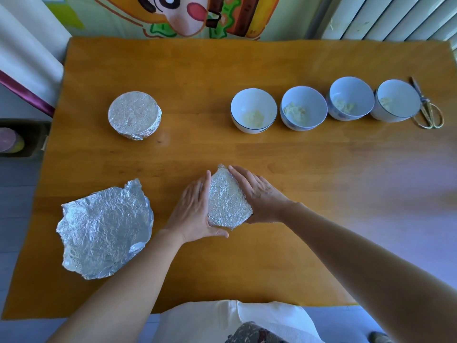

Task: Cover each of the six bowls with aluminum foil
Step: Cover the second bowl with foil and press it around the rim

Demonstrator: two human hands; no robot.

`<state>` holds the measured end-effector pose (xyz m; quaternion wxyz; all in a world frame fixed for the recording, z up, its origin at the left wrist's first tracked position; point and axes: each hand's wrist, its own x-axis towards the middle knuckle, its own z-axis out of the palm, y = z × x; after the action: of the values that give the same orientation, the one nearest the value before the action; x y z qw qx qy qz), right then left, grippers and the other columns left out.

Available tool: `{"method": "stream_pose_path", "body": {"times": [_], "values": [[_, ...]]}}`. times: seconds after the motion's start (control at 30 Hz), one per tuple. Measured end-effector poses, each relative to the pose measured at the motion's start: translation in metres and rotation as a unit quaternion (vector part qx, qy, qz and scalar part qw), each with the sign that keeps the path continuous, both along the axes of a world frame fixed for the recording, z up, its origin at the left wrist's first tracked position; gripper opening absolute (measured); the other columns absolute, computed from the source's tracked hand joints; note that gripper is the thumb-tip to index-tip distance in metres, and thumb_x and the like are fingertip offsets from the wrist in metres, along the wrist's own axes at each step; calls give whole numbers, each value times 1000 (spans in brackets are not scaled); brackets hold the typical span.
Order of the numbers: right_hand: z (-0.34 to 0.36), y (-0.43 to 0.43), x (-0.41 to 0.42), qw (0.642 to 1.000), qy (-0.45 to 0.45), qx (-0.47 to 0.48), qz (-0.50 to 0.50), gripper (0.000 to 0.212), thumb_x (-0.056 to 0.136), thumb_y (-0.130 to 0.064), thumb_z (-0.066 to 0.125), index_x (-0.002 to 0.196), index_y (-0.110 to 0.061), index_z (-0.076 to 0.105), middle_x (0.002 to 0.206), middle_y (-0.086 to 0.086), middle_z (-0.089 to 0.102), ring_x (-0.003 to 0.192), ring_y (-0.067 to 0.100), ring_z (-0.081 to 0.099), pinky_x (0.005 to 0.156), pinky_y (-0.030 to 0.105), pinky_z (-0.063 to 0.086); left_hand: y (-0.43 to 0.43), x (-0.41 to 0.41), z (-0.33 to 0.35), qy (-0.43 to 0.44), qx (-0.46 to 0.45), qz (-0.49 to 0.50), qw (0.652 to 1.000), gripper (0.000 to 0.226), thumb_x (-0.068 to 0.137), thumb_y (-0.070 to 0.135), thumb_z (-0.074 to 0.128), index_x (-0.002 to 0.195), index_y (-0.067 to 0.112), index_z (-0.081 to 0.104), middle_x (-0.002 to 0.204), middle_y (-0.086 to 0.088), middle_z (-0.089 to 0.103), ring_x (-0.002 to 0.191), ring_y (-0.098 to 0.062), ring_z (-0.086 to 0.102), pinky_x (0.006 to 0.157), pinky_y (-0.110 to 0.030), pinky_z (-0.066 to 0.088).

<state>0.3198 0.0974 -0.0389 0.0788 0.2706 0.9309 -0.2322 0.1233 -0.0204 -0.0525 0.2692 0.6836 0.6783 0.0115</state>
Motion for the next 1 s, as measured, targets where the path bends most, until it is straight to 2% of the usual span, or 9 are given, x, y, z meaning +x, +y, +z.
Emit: {"method": "stream_pose_path", "body": {"times": [0.13,0.37,0.47,0.63,0.7,0.73,0.77,0.83,1.0], "values": [[-2,-1,-1,1000,-11,24,7,142,58,-68,76,152,-17,-16,159,9,13,143,29,28,118,41,25,-6,-11,7,4,54,14,998,146,55,104,32,152,13,-29,162,-8,-26,146,-15,-32,119,-31,-21],[13,1,8,998,-47,44,7,161,45,-77,77,144,-21,-36,159,5,-27,147,22,-24,118,45,-16,16,1,18,-50,124,1,991,124,69,96,27,159,12,10,167,-4,6,153,-14,-5,124,-39,-6],[23,-7,19,996,37,31,-79,141,56,-84,61,154,-14,-14,162,6,0,149,21,3,120,49,0,28,-1,15,-107,139,76,982,105,82,88,23,152,11,34,150,-7,42,139,-23,35,115,-45,28],[21,-33,31,944,179,61,-272,78,79,-54,49,143,-12,32,121,1,48,111,18,48,95,36,28,45,-7,15,-192,86,276,938,90,87,75,21,129,5,59,126,-16,64,120,-35,53,102,-50,41],[19,-44,32,881,191,-45,-431,78,73,-54,49,138,-16,31,119,-2,45,106,14,49,93,36,31,54,-10,24,-236,6,320,918,97,78,80,24,118,0,61,118,-26,62,111,-40,57,91,-50,43],[20,-48,34,822,189,-142,-518,82,68,-56,50,137,-18,27,120,-1,45,106,16,51,96,37,33,58,-10,31,-257,-36,331,907,94,76,82,26,115,4,62,137,-30,37,109,-38,57,87,-47,44],[19,-52,36,743,187,-257,-589,86,66,-58,52,137,-19,23,122,2,48,108,18,52,98,39,36,61,-9,35,-285,-80,348,890,84,81,81,27,114,13,63,109,5,42,113,-33,55,87,-43,42],[14,-58,38,599,168,-423,-659,87,66,-56,60,136,-19,24,119,10,60,109,24,59,91,40,40,69,-8,35,-345,-150,401,835,75,94,73,25,137,18,54,144,-12,49,134,-28,42,104,-47,31],[6,-69,26,441,227,-585,-642,30,84,-44,42,95,-19,55,84,3,72,91,21,56,65,33,27,78,-8,32,-364,-218,431,796,84,91,80,20,151,23,37,158,-7,34,145,-27,30,117,-58,20]]}}
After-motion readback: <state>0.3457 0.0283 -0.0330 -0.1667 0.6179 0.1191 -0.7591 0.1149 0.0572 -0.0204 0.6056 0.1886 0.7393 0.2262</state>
